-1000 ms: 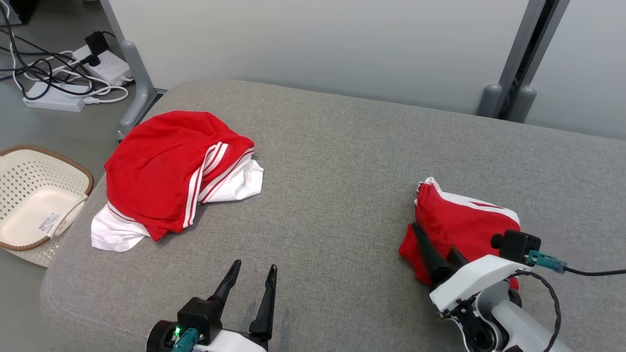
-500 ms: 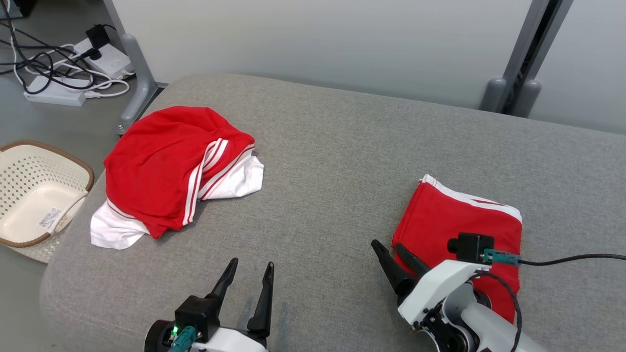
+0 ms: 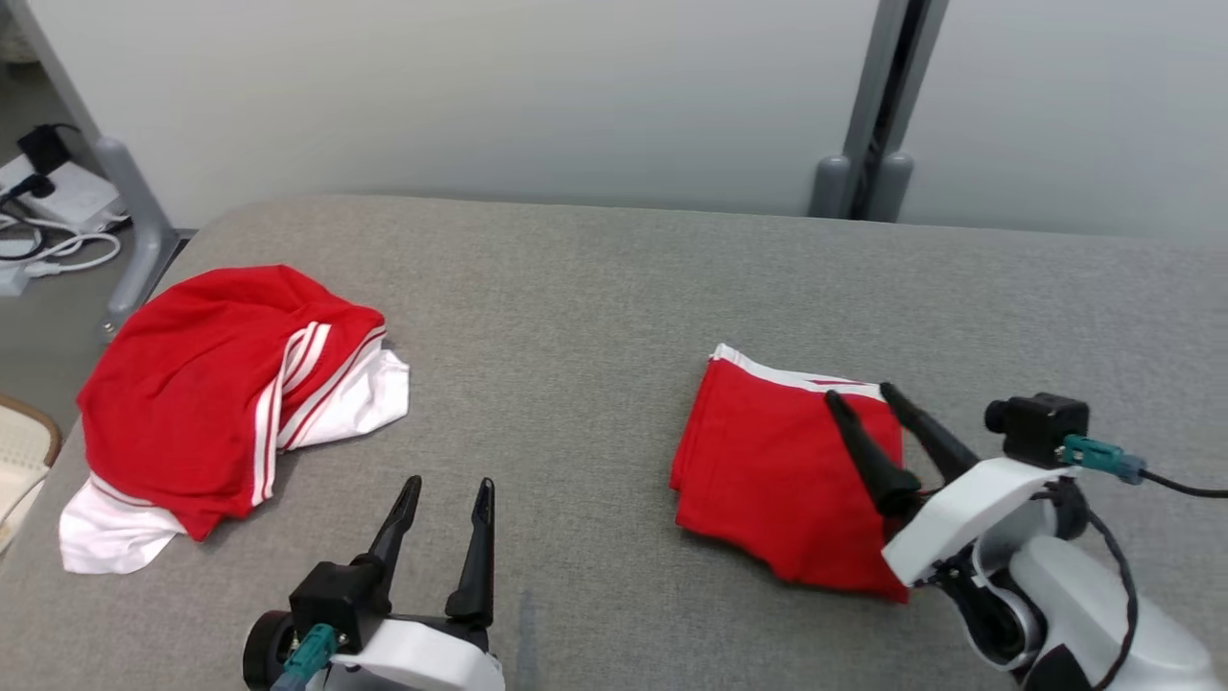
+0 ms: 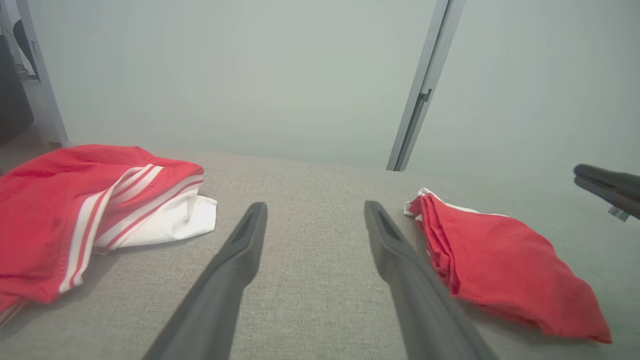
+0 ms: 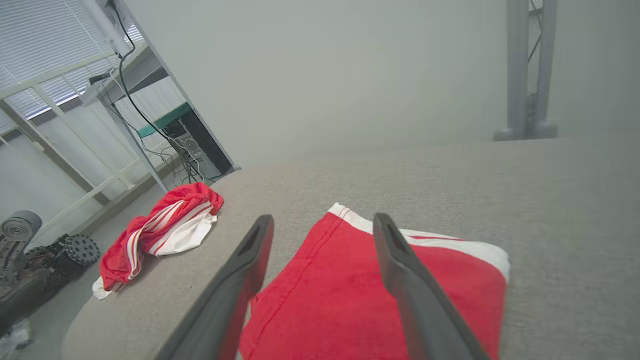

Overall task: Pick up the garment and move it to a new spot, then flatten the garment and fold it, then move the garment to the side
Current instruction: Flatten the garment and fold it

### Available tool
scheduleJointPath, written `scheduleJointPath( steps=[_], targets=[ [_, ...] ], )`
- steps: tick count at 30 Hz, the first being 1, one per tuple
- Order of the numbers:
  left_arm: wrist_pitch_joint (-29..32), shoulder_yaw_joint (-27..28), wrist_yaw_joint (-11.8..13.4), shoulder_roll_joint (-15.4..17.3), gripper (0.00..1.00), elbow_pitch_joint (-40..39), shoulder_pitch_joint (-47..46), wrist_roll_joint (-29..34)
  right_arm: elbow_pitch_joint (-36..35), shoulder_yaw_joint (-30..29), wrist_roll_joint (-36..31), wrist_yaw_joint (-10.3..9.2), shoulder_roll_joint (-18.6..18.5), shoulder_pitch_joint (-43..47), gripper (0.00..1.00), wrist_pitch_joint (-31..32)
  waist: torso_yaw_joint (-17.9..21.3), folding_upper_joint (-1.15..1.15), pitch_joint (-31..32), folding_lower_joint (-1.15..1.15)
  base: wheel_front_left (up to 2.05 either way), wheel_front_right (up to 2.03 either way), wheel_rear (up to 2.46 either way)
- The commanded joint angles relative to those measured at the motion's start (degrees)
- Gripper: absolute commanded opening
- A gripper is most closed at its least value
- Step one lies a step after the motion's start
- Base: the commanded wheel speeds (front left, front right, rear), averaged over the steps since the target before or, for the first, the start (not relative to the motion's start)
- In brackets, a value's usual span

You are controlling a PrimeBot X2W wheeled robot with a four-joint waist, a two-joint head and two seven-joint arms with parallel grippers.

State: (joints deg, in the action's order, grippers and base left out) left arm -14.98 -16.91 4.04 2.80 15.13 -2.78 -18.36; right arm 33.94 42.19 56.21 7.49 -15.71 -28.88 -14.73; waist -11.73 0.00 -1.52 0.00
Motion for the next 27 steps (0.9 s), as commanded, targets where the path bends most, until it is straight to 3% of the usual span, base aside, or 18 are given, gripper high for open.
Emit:
scheduleJointPath(
  steps=[1, 6, 14, 20, 27],
  targets=[
    [-0.22, 0.83, 0.19, 0.22, 1.0, -0.63, -0.18, -0.33, -0.61, -1.19, -2.46, 0.0, -1.08, 0.56, 1.0, -0.57, 2.34, 0.0, 0.89, 0.0, 0.0, 0.0, 0.0],
    [-0.22, 3.48, 0.24, 0.23, 1.0, -2.02, 0.77, -0.16, -6.14, -12.24, -16.0, 0.0, -2.92, 4.79, 1.0, -0.54, 5.78, 0.0, 1.28, 0.0, 0.0, 0.0, 0.0],
    [-0.22, 6.0, -0.2, 0.22, 1.0, -3.16, 1.7, 0.24, -15.05, -29.72, -31.19, 0.0, 3.03, 15.89, 1.0, -0.57, 9.22, 0.0, 1.42, 0.0, 0.0, 0.0, 0.0],
    [-0.22, 6.46, 0.05, 0.21, 1.0, -3.95, 2.88, 0.6, -18.75, -35.29, -36.97, 0.0, 6.85, 20.74, 1.0, -0.58, 10.43, 0.0, 1.5, 0.0, 0.0, 0.0, 0.0],
    [-0.22, 5.72, 0.57, 0.22, 1.0, -4.9, 4.43, 0.79, -20.41, -38.17, -38.98, 0.0, 9.96, 23.6, 1.0, -0.58, 10.44, 0.0, 1.46, 0.0, 0.0, 0.0, 0.0]
  ],
)
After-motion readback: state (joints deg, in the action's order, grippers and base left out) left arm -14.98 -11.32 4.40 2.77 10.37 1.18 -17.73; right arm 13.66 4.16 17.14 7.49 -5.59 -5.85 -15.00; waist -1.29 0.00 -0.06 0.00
